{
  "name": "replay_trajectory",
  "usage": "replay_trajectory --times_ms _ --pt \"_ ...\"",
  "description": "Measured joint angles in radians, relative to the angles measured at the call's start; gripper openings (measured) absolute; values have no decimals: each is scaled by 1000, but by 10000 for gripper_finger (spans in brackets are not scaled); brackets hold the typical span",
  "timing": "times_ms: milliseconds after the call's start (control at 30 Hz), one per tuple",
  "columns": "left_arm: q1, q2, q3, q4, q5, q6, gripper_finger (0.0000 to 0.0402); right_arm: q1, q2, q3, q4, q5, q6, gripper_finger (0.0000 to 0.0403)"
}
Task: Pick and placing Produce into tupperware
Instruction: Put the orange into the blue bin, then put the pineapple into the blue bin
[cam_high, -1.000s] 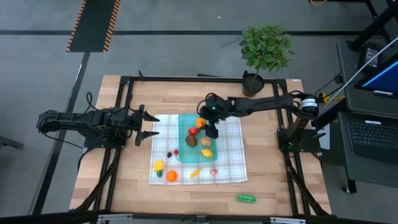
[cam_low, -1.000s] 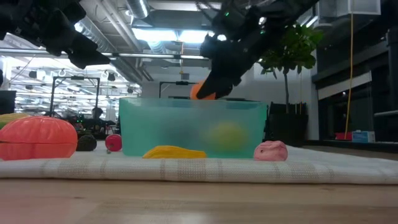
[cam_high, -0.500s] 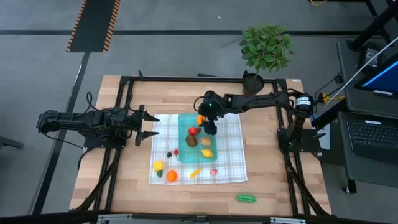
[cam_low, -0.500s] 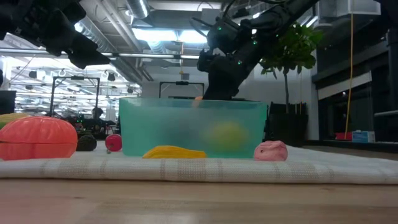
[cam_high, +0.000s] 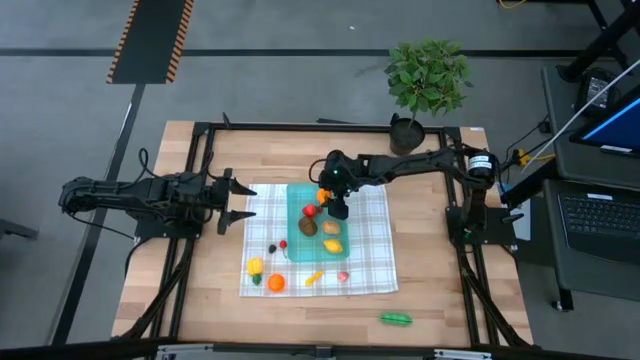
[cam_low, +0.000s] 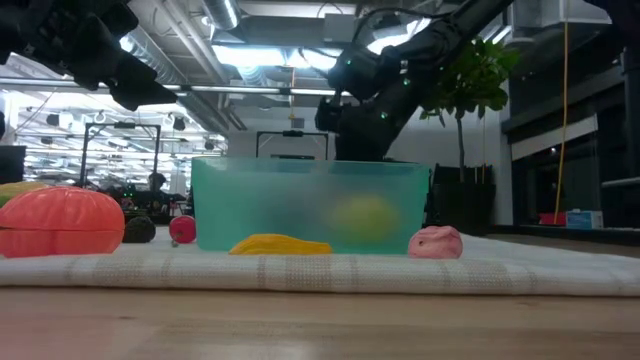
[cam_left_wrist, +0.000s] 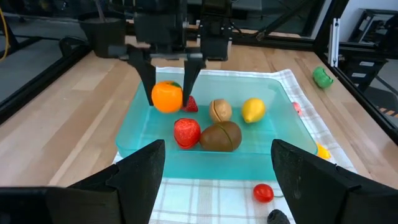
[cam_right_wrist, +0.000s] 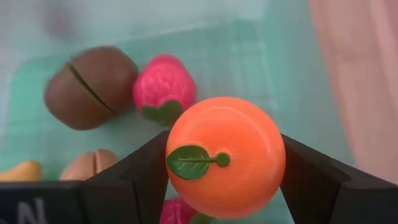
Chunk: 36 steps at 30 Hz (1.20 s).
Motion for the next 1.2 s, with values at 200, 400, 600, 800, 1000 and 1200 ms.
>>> replay_trajectory --times_ms 200,400,600,800,1000,1200 --pt "0 0 0 -2 0 0 286 0 22 0 5 7 -1 248" --pt "0 0 0 -3 0 0 286 1 22 0 4 8 6 288" --pt "0 0 0 -3 0 0 286 1 22 4 -1 9 11 310" --pt "0 0 0 -3 0 0 286 0 15 49 -74 14 31 313" --pt "-1 -15 0 -3 18 0 286 28 -107 24 -69 14 0 314" --pt "-1 -39 0 -9 19 -18 286 66 -253 -82 35 13 -23 315"
